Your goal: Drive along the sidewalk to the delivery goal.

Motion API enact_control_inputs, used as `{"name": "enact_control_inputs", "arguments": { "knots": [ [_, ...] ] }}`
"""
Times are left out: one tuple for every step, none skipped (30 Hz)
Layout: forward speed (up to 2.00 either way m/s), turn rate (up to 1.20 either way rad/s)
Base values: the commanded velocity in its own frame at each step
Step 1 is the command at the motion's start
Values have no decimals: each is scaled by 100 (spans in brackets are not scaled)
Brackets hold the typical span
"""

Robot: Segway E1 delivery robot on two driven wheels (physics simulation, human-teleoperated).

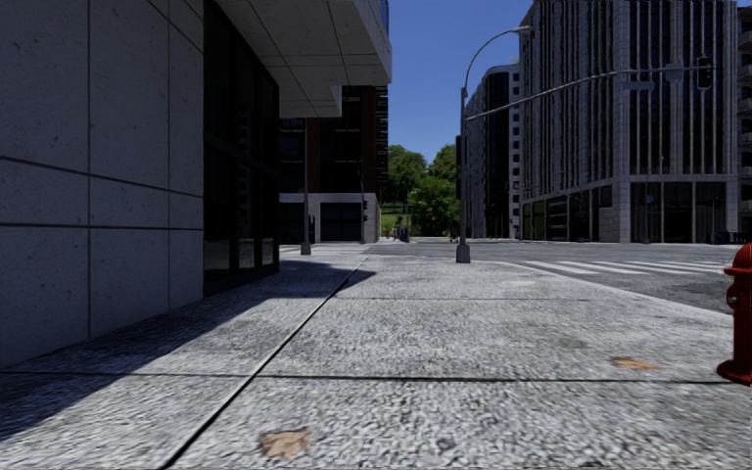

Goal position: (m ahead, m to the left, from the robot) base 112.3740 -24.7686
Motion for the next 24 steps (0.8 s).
{"name": "enact_control_inputs", "arguments": {
  "knots": [
    [200, 24],
    [200, 24],
    [200, 24],
    [200, 24],
    [200, 24],
    [200, 24],
    [200, 24],
    [200, 24],
    [200, 24],
    [200, 24],
    [200, 17],
    [200, 17],
    [200, 0],
    [200, 0],
    [200, 0],
    [200, 0],
    [200, 0],
    [200, 0],
    [200, 0],
    [200, 0],
    [200, 0],
    [200, 0],
    [200, 0],
    [200, 0]
  ]
}}
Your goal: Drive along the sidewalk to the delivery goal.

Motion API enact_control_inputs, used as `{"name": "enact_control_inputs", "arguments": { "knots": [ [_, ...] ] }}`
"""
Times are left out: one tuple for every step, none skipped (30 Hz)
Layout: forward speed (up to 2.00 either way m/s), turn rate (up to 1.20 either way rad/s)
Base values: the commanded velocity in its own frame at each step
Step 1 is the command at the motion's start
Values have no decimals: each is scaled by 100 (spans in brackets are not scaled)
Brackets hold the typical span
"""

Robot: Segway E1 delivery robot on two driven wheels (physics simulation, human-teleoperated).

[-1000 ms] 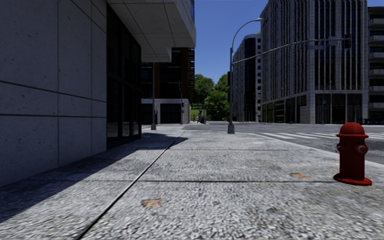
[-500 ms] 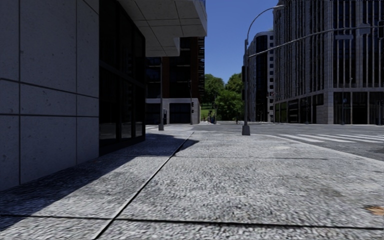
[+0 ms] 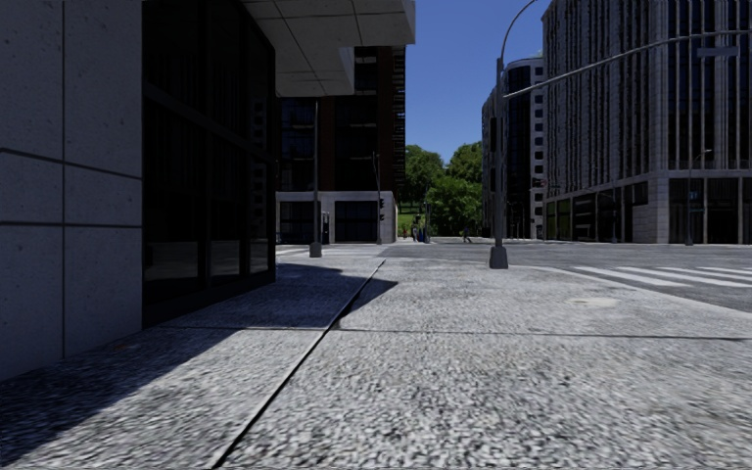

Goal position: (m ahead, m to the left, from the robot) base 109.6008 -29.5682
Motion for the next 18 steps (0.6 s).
{"name": "enact_control_inputs", "arguments": {
  "knots": [
    [200, 0],
    [200, 0],
    [200, 0],
    [200, 0],
    [200, 0],
    [200, 0],
    [200, 0],
    [200, 0],
    [200, 0],
    [200, 0],
    [200, 0],
    [200, 0],
    [200, 0],
    [200, 0],
    [200, 0],
    [200, 0],
    [200, 0],
    [200, 0]
  ]
}}
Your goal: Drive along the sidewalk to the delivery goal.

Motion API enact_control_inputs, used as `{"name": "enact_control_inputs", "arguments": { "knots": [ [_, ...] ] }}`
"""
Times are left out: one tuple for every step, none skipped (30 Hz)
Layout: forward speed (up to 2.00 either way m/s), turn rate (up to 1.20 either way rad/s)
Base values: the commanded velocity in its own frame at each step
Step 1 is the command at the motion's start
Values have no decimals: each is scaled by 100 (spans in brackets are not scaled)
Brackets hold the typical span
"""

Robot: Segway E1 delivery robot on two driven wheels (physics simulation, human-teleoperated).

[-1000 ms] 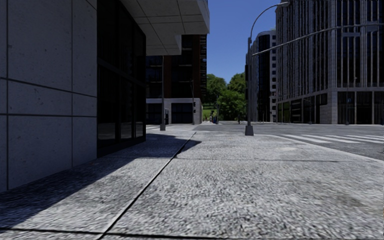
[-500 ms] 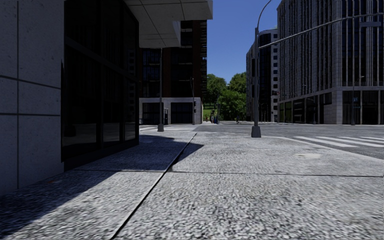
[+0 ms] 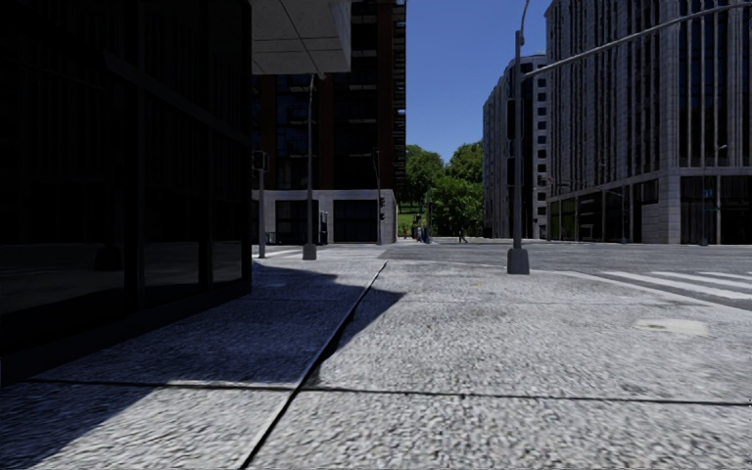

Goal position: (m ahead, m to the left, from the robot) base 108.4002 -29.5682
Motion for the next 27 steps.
{"name": "enact_control_inputs", "arguments": {
  "knots": [
    [200, 0],
    [200, 0],
    [200, 0],
    [200, 0],
    [200, 0],
    [200, 3],
    [200, 3],
    [200, 8],
    [200, 9],
    [200, 9],
    [200, 9],
    [200, 0],
    [200, 0],
    [200, 0],
    [200, 0],
    [200, 0],
    [200, 0],
    [200, 0],
    [200, 0],
    [200, 0],
    [200, 0],
    [200, 0],
    [200, 0],
    [200, 0],
    [200, 0],
    [200, 0],
    [200, 0]
  ]
}}
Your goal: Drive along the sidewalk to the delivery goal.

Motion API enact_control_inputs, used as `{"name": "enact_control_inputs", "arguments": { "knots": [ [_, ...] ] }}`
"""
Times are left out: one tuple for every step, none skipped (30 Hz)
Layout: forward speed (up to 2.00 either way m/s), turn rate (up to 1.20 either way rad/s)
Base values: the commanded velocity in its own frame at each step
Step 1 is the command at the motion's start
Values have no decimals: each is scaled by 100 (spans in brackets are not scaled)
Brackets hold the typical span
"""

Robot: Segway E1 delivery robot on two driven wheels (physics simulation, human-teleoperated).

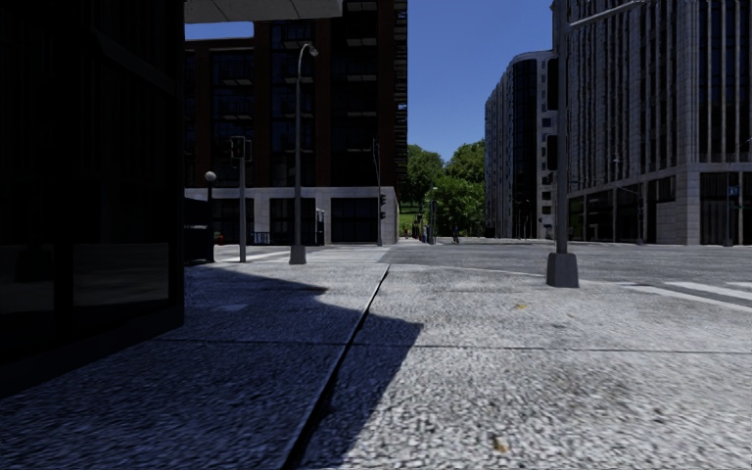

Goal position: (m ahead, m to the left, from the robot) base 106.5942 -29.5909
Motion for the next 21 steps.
{"name": "enact_control_inputs", "arguments": {
  "knots": [
    [200, 0],
    [200, 0],
    [200, 0],
    [200, 2],
    [200, 6],
    [200, 10],
    [200, 10],
    [200, 15],
    [200, 18],
    [200, 19],
    [200, 19],
    [200, 20],
    [200, 21],
    [200, 24],
    [200, 24],
    [200, 26],
    [200, 27],
    [200, 27],
    [200, 27],
    [200, 27],
    [200, 27]
  ]
}}
